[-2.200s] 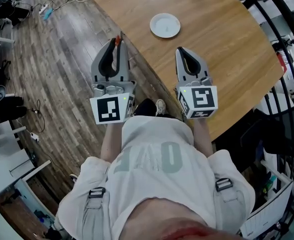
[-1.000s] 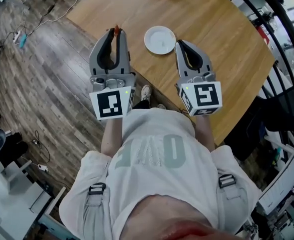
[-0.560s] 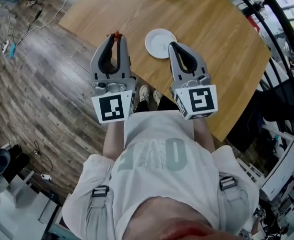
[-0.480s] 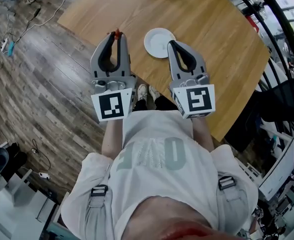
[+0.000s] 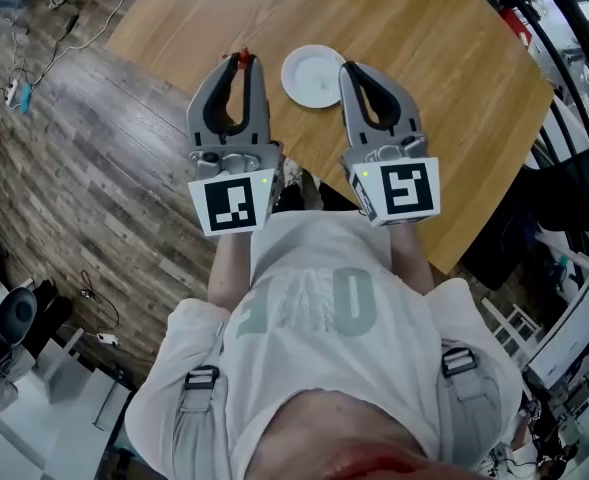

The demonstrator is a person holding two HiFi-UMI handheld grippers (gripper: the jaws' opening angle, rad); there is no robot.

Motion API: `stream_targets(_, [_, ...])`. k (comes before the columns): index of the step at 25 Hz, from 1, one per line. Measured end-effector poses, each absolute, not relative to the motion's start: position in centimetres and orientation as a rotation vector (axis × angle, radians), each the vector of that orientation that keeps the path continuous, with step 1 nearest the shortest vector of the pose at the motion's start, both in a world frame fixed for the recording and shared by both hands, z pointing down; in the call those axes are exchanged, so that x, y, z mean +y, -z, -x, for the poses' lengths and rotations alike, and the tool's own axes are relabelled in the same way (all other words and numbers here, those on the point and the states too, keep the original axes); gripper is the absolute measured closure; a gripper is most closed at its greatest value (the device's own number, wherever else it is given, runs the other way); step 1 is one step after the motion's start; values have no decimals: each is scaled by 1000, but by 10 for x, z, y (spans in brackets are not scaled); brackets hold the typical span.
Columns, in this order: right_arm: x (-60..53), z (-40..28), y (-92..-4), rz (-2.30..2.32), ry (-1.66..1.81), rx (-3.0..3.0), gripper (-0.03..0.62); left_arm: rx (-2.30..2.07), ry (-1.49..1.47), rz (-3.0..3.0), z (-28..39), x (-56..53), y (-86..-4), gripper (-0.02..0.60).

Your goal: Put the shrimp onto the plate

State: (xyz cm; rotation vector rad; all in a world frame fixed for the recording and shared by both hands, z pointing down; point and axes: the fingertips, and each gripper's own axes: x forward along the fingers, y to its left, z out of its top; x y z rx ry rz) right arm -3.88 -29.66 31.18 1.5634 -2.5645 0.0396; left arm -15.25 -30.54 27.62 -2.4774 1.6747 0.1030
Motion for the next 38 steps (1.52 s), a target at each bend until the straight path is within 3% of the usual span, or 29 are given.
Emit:
stream_targets(11, [-310,2,-329,-1629,-160,-2572,574,1571,89,2625,99,-333,-313,520])
stream_targets(25, [-327,-33,-361,-1675,-311,-2519,574,1438,509,2865,39,-365,-432,520])
stream_targets(38, [-319,-47,-397,-1661,-395,-2448,574,1411,875,2932,32,-369,-523,520])
